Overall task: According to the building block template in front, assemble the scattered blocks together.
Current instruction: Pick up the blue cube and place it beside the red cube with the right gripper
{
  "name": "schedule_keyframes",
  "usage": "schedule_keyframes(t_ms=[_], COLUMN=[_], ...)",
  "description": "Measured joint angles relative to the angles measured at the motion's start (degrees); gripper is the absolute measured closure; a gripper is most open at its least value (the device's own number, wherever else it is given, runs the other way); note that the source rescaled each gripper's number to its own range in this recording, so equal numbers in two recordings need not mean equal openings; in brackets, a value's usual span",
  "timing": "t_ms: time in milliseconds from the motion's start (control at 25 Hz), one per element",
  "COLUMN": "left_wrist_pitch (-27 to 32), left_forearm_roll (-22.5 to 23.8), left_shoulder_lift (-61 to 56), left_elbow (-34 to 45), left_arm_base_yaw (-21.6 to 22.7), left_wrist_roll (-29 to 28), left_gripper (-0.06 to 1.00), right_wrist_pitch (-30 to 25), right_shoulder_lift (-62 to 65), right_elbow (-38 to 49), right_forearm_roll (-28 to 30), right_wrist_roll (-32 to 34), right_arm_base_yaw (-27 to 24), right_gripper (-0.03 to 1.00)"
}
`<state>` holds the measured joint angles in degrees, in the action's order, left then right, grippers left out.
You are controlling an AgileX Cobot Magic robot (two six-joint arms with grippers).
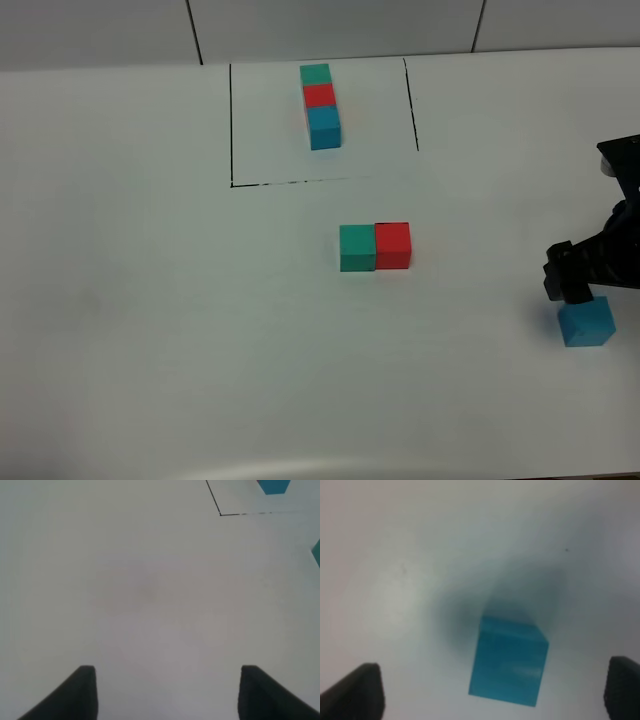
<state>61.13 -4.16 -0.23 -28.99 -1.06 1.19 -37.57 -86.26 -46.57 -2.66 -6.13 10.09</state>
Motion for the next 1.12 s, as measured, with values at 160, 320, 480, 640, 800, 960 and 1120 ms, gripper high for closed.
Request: schedule_keyframes(t_ms=[160, 320, 480, 640, 800, 960, 1120], left_wrist_pitch=[0.0, 0.0, 0.0, 0.0, 0.0, 0.0, 0.0], left_forearm_roll=[0.0, 0.0, 0.0, 0.0, 0.0, 0.0, 0.0], left_shoulder_lift=[0.0, 0.0, 0.0, 0.0, 0.0, 0.0, 0.0], left_elbow=[0.0, 0.0, 0.0, 0.0, 0.0, 0.0, 0.0], left_arm_base_yaw=[0.0, 0.0, 0.0, 0.0, 0.0, 0.0, 0.0], left_wrist_roll=[0.0, 0.0, 0.0, 0.0, 0.0, 0.0, 0.0], left_gripper=[0.64, 0.64, 0.64, 0.64, 0.64, 0.64, 0.64], right_wrist_pitch=[0.0, 0.1, 0.3, 0.4, 1.0, 1.6, 2.2], right_shoulder_lift=[-2.9, -6.9, -9.9, -11.3, -11.9, -11.9, -11.9], right_elbow=[0.0, 0.0, 0.0, 0.1, 1.0, 1.1, 1.1], right_forearm_roll=[-0.3, -0.6, -1.0, -1.1, -1.1, -1.1, -1.1], right_wrist_roll=[0.9, 1.3, 1.4, 1.4, 1.4, 1.5, 1.9], right_arm_base_yaw=[0.0, -0.2, -0.8, -1.7, -2.3, -2.3, -2.3], right_gripper=[0.19, 0.19, 0.19, 0.19, 0.22, 0.54, 0.95])
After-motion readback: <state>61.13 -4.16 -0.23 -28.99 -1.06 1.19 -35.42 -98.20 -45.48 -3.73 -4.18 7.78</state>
